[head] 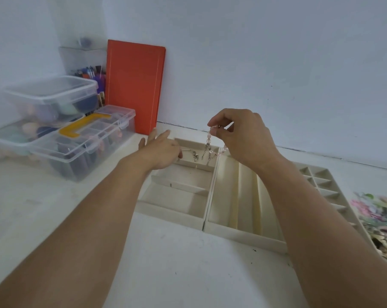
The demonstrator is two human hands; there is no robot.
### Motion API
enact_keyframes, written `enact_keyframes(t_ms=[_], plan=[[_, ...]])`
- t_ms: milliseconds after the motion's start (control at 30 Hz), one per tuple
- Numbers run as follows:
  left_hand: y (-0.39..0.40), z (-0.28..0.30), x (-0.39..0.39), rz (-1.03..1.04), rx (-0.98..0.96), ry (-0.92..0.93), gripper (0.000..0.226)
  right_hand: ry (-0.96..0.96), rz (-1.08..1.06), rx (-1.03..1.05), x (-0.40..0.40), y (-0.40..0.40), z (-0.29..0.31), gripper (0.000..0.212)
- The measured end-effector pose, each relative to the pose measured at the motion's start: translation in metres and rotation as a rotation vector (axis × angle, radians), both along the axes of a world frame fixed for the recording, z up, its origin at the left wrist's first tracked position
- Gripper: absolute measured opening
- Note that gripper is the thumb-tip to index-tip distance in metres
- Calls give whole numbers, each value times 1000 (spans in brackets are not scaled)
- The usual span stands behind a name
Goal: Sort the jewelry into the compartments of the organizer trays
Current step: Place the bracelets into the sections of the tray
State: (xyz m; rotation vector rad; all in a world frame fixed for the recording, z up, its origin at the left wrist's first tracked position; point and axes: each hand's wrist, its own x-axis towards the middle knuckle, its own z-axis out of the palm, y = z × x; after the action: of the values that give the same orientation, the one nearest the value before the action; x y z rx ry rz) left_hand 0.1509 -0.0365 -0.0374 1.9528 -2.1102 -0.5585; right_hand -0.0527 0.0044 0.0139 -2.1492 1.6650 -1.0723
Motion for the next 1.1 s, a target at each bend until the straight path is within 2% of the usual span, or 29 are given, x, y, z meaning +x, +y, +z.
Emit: enact_keyframes(t_ms=[367, 600, 667, 833, 967, 1100], plan=[[1, -7, 1, 3, 61, -58, 52, 6, 2, -3, -2, -3, -4, 6], [-1, -9, 0, 7, 78, -17, 57, -14, 3, 2, -2, -4, -5, 6], [-2, -8, 0, 6, 45, 5, 54, -15, 5, 5, -2, -4, -5, 7], [-3, -4, -1, -29, 19, 55, 30, -77, 16, 3, 1, -9, -7, 9], [-3, -5, 0, -35, 19, 55, 27, -149, 57, 42, 8, -19, -18, 11], [-5, -5, 1, -36, 30, 52, 26, -126, 88, 92, 17, -35, -26, 13]])
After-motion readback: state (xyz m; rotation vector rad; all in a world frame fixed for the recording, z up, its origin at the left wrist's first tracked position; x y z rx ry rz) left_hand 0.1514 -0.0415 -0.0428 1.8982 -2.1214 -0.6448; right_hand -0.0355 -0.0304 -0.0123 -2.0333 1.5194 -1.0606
